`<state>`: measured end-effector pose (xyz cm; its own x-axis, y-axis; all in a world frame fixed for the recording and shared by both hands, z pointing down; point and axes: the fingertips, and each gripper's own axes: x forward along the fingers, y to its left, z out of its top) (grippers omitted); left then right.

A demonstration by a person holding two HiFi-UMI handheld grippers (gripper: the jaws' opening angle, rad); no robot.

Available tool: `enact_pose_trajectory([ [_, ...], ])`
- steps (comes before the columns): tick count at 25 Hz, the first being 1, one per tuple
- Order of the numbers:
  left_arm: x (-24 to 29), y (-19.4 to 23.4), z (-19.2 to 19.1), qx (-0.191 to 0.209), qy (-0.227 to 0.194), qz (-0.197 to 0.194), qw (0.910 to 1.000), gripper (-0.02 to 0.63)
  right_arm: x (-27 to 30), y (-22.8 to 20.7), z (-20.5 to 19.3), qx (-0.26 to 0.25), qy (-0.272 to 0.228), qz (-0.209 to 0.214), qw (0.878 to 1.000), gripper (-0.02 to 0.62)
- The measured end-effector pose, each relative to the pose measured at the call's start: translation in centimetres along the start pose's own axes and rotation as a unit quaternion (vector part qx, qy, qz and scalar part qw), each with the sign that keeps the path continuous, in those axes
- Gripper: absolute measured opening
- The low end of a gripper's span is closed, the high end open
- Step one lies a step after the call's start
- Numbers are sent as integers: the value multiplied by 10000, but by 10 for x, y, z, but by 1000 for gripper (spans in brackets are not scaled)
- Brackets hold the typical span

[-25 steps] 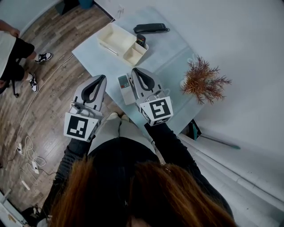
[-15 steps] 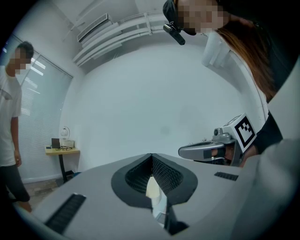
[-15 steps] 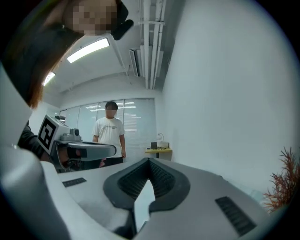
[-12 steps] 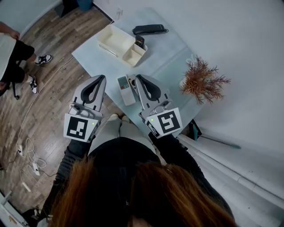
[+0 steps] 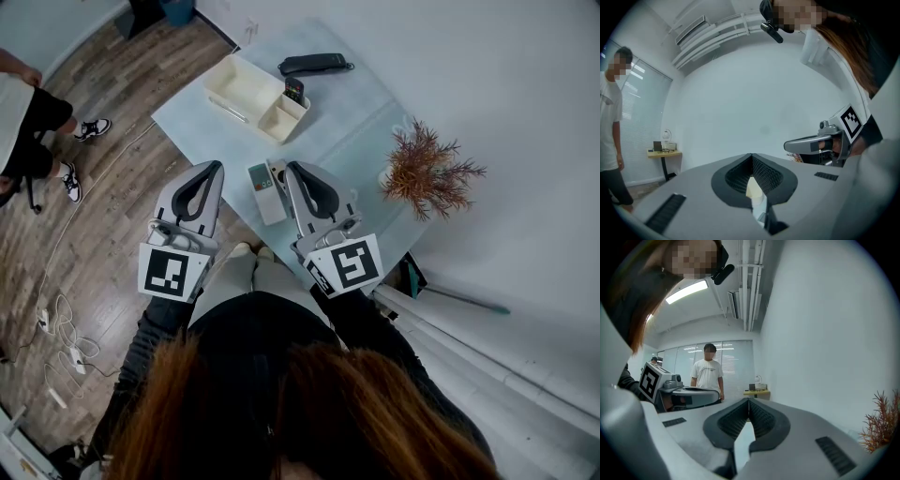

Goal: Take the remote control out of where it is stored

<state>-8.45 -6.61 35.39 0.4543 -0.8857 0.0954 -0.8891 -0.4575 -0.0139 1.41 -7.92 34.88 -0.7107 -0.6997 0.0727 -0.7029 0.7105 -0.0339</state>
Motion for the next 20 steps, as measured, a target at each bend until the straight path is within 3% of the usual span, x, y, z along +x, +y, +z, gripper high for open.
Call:
enact_pose_trajectory([
  [13,1,0,-1,-39,-22,-36,10000,9,10,-14,-5,-52,83,-270,9996,17],
  [20,0,1,-1,-37,-6,-63,10000,9,34,-39,-28,-162,328,-733,9966,17],
])
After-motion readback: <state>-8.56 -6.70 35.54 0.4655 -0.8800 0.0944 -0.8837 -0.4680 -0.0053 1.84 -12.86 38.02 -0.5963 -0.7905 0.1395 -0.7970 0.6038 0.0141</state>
